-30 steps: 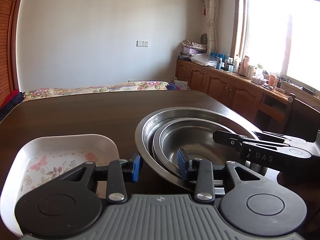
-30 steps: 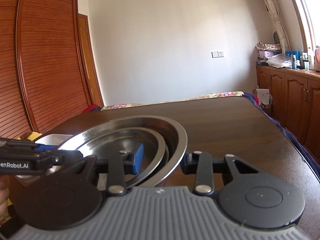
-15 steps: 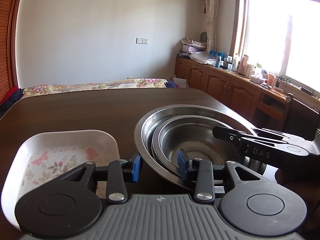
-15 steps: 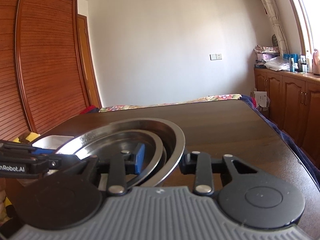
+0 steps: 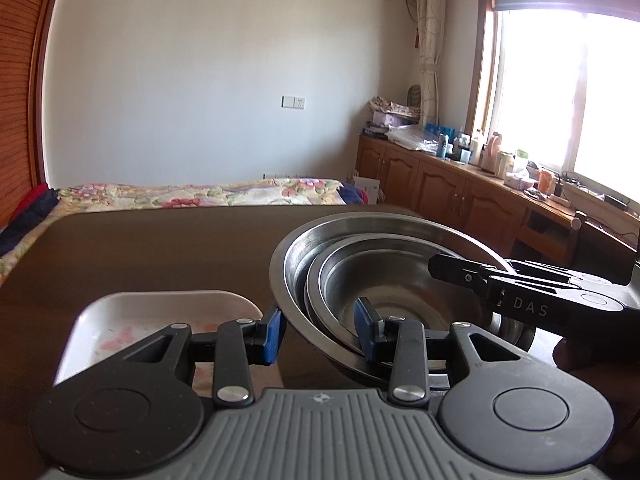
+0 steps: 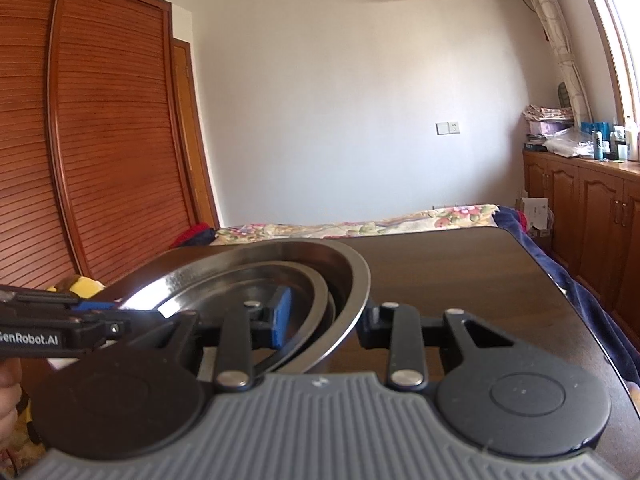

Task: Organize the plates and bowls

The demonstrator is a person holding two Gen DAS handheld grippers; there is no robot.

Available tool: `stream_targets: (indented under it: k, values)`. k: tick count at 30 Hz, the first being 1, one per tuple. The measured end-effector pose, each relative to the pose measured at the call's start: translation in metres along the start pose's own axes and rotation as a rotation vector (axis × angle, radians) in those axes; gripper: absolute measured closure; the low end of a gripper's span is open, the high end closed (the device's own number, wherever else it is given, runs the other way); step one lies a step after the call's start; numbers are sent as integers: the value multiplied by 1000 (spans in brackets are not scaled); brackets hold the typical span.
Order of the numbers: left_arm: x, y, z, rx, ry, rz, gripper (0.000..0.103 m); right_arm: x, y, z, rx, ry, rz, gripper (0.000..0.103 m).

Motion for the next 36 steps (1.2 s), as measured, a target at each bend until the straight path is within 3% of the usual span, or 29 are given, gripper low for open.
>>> stream_targets:
  k: [36]
  values:
    - [-2, -31, -103, -154, -89, 5, 63, -7, 59, -78, -209, -44, -72, 68]
Point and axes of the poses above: each gripper's, at about its wrist camera, not at the fingertips, and y roughly the way its jaws point, z to its right, x to its underside, the point moved 2 cm from there along y, roughly the way its jaws point, and after that the axes turned 14 degrees about -x, right-handed, at the moved point
